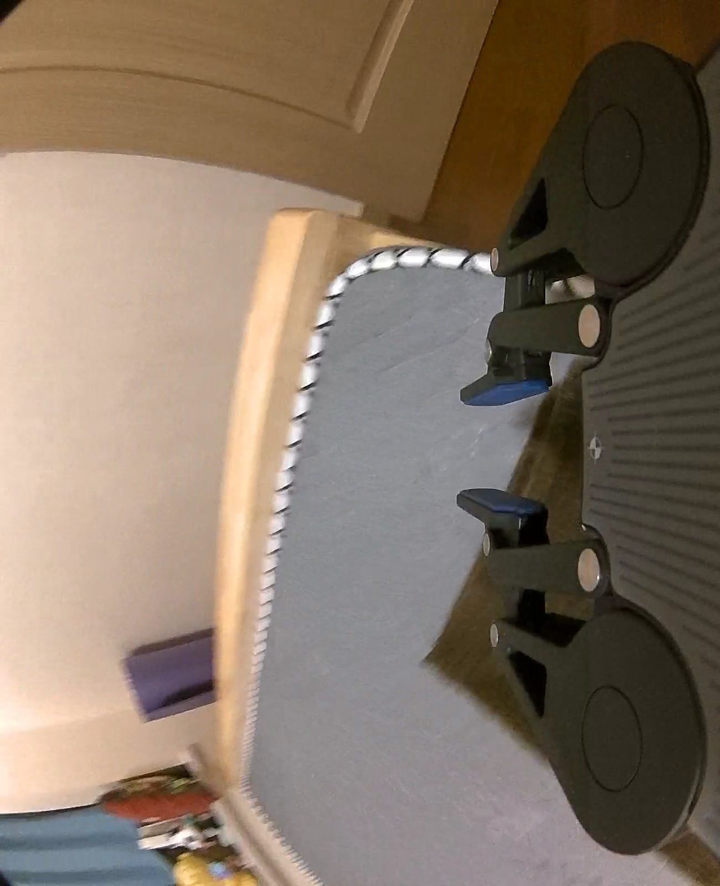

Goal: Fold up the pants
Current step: 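Release the cuffs from the right gripper and regrasp the waistband with the left gripper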

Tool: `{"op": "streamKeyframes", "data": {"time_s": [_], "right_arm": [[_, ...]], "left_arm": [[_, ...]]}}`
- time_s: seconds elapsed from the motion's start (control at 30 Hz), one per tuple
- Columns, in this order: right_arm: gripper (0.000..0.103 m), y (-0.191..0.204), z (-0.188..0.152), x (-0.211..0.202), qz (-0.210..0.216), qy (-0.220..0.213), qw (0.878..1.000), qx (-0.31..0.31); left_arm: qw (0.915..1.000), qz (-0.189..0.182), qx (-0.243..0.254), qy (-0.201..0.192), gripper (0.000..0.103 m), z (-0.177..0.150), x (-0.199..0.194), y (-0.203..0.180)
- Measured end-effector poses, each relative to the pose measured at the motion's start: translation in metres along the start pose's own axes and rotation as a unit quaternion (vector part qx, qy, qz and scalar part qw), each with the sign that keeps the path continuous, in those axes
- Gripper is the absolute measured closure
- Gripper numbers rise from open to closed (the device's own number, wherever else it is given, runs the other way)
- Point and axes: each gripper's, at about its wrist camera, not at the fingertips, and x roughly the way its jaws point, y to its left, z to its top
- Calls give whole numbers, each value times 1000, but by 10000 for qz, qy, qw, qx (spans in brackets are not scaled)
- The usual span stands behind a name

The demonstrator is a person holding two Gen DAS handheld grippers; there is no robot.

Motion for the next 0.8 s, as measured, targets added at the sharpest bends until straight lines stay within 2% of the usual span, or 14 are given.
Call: {"op": "streamKeyframes", "data": {"time_s": [0.1,0.17,0.2,0.23,0.3,0.37,0.4,0.47,0.53,0.67,0.73,0.8], "right_arm": [[68,16,-2,-12,451,-234,9987,-62],[68,32,-4,-23,869,-268,9957,-172],[66,42,-6,-28,1109,-280,9932,-235],[65,53,-9,-36,1369,-308,9895,-336],[61,79,-14,-54,1882,-412,9791,-652],[59,107,-19,-77,2445,-471,9639,-943],[58,118,-22,-88,2715,-516,9553,-1049],[54,141,-29,-114,3177,-611,9374,-1286],[54,164,-41,-140,3657,-616,9156,-1555],[53,198,-83,-190,4521,-568,8675,-1994],[53,211,-112,-213,4889,-426,8431,-2196],[53,221,-146,-233,5218,-284,8173,-2427]], "left_arm": [[9946,658,-501,623,84,-18,14,32],[9869,889,-437,1271,86,-36,30,39],[9871,878,-238,1315,86,-43,31,36],[9883,811,-133,1287,86,-44,25,34],[9909,695,-242,1128,82,-43,7,40],[9914,1028,-377,721,74,-41,-19,53],[9902,1169,-621,449,68,-41,-38,66],[9843,1296,-1202,26,65,-41,-67,101],[9693,1563,-1869,-315,64,-51,-96,135],[9273,1991,-3124,-533,62,-89,-135,194],[9081,2005,-3638,-522,62,-108,-142,217],[8974,1934,-3934,-504,56,-120,-144,231]]}}
